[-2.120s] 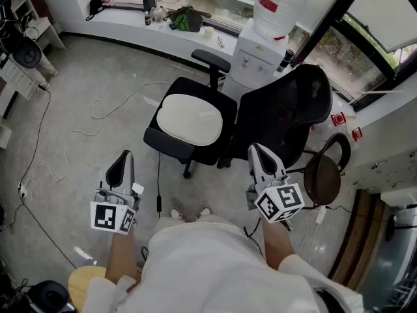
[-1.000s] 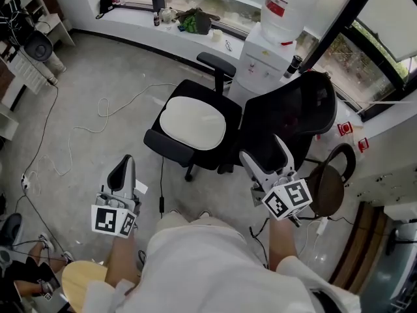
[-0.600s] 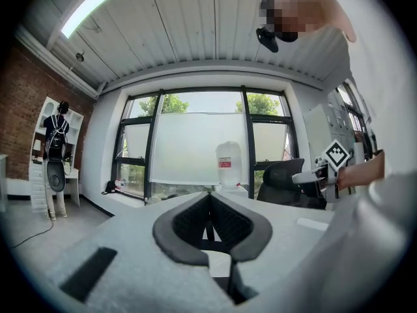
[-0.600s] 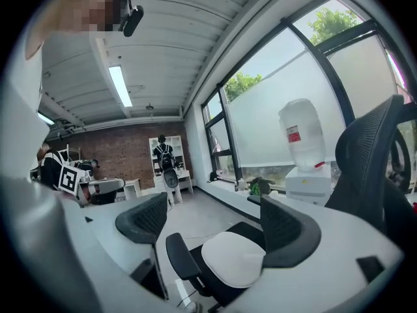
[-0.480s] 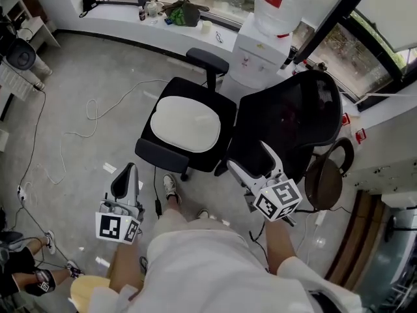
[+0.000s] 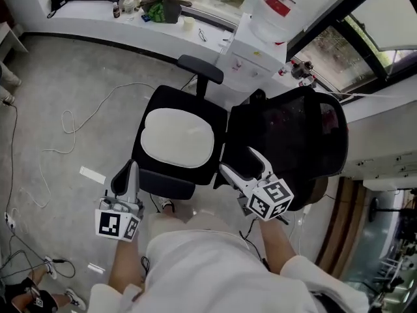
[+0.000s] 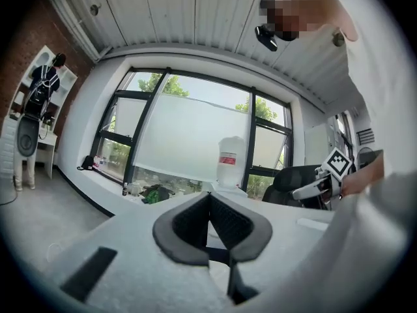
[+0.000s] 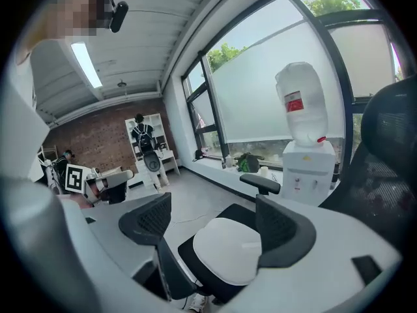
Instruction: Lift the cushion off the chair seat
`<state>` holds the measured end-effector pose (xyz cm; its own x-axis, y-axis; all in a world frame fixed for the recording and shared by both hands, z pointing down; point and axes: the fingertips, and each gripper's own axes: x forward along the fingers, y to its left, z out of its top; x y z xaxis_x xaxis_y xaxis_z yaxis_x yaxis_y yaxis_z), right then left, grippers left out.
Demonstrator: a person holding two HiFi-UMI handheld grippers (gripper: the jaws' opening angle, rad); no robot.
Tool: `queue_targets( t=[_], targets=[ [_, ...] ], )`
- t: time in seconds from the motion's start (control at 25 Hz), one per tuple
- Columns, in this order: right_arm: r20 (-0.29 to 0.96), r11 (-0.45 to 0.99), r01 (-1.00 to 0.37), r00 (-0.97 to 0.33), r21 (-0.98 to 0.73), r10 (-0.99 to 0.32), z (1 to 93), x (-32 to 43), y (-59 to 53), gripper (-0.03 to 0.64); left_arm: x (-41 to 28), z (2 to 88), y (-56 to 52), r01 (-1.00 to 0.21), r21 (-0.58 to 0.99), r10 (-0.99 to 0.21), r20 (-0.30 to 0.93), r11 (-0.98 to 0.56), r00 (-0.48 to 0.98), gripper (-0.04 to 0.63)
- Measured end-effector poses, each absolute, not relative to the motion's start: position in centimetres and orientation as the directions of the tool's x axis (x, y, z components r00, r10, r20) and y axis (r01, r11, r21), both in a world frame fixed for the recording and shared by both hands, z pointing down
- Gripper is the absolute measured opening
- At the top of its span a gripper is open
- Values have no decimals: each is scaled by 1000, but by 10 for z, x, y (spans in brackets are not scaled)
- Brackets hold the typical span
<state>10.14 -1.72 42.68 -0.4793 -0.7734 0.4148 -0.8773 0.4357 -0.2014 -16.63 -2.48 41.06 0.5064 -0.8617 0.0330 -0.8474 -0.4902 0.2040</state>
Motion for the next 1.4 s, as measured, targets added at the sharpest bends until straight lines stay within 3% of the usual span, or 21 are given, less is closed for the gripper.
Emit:
queue_targets(
  t=[0.44,0.96,1.2,1.4],
  targets=[
    [482,314,-929,-371,-197,-794,460,141,-82,400,-149,425,-114,-799,199,-803,78,-568,590,17],
    [607,204,-910,-396,-362,-689,660,193,-158,400,-106,475,-127,-835,191,-804,230,-515,548,17],
    [690,242,-910,-414,-337,-593,752,184,-163,400,-100,515,-122,-843,206,-792,288,-497,538,17],
    [754,185,-919,-392,-348,-527,822,191,-161,400,-104,539,-126,-852,210,-791,318,-479,523,17]
  ],
)
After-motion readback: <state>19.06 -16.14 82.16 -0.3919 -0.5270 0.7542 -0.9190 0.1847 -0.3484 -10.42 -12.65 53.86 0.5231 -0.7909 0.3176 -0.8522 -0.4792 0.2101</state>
